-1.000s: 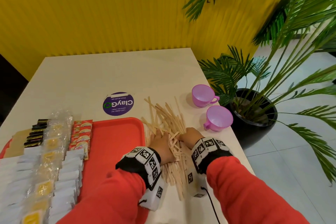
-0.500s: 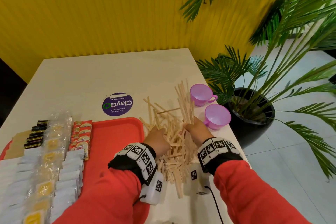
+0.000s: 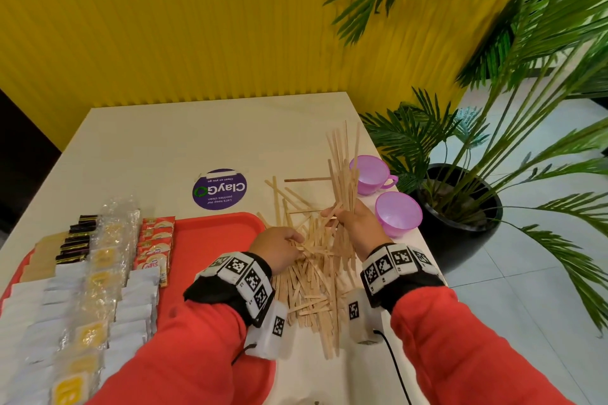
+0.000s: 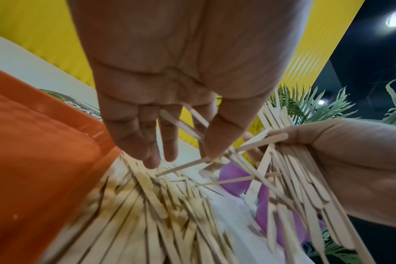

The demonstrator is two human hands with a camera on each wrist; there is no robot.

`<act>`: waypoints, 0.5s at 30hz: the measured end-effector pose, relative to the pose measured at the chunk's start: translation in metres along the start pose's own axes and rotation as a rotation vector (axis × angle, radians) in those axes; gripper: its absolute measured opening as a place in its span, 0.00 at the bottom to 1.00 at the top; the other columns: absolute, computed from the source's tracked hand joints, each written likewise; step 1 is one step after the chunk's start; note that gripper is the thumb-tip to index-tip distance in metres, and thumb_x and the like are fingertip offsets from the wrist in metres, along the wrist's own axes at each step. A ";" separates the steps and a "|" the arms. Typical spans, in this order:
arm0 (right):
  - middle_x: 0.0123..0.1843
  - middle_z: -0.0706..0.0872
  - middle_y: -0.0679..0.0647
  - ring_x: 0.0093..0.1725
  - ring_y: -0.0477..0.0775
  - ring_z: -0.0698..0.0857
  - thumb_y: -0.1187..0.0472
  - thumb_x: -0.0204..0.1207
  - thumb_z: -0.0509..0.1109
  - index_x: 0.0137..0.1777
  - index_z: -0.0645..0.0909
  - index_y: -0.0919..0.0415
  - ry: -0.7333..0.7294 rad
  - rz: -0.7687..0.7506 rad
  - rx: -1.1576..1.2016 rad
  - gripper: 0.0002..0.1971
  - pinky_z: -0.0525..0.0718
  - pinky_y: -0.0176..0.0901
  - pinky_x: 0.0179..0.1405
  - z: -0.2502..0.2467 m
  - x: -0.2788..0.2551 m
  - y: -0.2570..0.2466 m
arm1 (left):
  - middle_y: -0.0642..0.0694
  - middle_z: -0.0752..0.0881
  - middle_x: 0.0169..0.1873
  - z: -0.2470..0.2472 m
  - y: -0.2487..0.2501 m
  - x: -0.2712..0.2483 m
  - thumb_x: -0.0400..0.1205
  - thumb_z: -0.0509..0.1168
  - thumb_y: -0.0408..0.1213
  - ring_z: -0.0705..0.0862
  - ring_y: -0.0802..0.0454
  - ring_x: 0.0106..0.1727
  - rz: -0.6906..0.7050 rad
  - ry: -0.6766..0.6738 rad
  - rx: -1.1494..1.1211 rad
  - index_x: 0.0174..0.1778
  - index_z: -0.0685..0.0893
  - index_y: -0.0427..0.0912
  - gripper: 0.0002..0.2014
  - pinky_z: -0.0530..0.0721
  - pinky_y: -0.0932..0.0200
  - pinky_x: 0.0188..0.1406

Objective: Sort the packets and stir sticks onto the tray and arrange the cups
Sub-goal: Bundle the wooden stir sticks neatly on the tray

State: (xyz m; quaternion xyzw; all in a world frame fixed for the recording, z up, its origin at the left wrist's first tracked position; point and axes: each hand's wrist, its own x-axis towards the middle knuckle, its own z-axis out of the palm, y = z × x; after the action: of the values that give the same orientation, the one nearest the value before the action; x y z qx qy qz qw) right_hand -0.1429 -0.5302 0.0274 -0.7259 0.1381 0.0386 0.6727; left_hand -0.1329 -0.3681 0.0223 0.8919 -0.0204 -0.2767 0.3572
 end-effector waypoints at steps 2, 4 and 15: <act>0.37 0.86 0.52 0.36 0.44 0.84 0.72 0.79 0.56 0.56 0.77 0.69 -0.003 -0.018 0.042 0.10 0.82 0.33 0.41 0.001 -0.001 -0.002 | 0.46 0.74 0.73 0.002 -0.003 0.002 0.79 0.63 0.28 0.79 0.60 0.42 0.014 -0.013 0.023 0.63 0.82 0.46 0.18 0.74 0.76 0.32; 0.35 0.85 0.54 0.34 0.44 0.85 0.74 0.79 0.56 0.53 0.74 0.67 0.000 -0.033 0.096 0.08 0.81 0.34 0.39 0.001 -0.001 -0.004 | 0.45 0.73 0.74 0.004 -0.005 0.004 0.79 0.62 0.27 0.80 0.60 0.45 0.029 -0.025 0.039 0.63 0.83 0.46 0.18 0.72 0.83 0.32; 0.41 0.76 0.55 0.36 0.50 0.86 0.72 0.81 0.53 0.61 0.69 0.59 0.025 -0.060 0.180 0.13 0.83 0.32 0.33 0.000 0.001 -0.012 | 0.40 0.83 0.58 0.010 -0.015 0.005 0.77 0.54 0.19 0.80 0.48 0.41 -0.015 -0.026 0.064 0.49 0.85 0.42 0.19 0.76 0.62 0.31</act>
State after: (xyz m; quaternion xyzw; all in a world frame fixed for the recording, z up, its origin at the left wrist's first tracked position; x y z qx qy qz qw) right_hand -0.1391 -0.5295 0.0389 -0.6667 0.1275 -0.0030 0.7343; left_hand -0.1366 -0.3643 0.0042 0.8994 -0.0274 -0.2899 0.3260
